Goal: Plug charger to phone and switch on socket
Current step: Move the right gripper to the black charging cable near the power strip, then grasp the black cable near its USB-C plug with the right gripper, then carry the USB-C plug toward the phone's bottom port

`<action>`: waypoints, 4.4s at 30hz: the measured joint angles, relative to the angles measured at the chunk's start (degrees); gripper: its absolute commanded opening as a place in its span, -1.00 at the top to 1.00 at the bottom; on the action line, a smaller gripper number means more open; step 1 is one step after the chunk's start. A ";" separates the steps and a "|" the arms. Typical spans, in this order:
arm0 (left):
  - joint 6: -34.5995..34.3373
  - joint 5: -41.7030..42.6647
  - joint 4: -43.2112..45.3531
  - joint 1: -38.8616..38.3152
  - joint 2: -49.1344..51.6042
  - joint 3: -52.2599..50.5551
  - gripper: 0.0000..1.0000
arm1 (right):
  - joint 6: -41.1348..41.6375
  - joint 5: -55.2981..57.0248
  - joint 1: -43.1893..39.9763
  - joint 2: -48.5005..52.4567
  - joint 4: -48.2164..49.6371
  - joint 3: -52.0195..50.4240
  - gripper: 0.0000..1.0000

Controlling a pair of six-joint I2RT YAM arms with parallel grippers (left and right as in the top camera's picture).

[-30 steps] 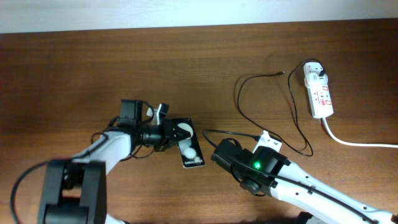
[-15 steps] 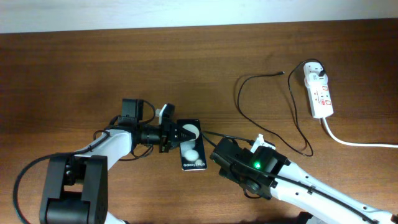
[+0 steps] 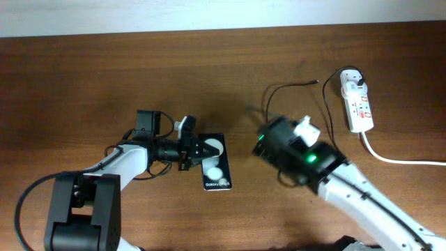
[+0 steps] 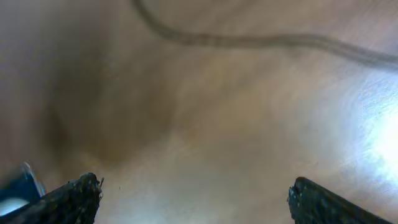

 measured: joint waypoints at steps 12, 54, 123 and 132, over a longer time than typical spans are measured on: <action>-0.02 -1.66 -0.11 0.00 0.04 0.11 1.00 | -11.30 -3.13 -21.77 34.56 2.51 32.74 -0.71; -2.23 -11.63 7.06 1.01 0.07 0.11 1.00 | -46.16 -13.05 -20.55 52.57 -6.73 35.69 -0.97; -32.46 0.07 33.29 4.52 0.20 0.42 1.00 | -30.80 -21.68 13.49 -1.49 -12.87 15.56 0.92; -37.38 0.61 34.34 4.52 0.20 0.42 1.00 | -29.00 -23.65 13.57 3.67 -5.75 15.50 0.92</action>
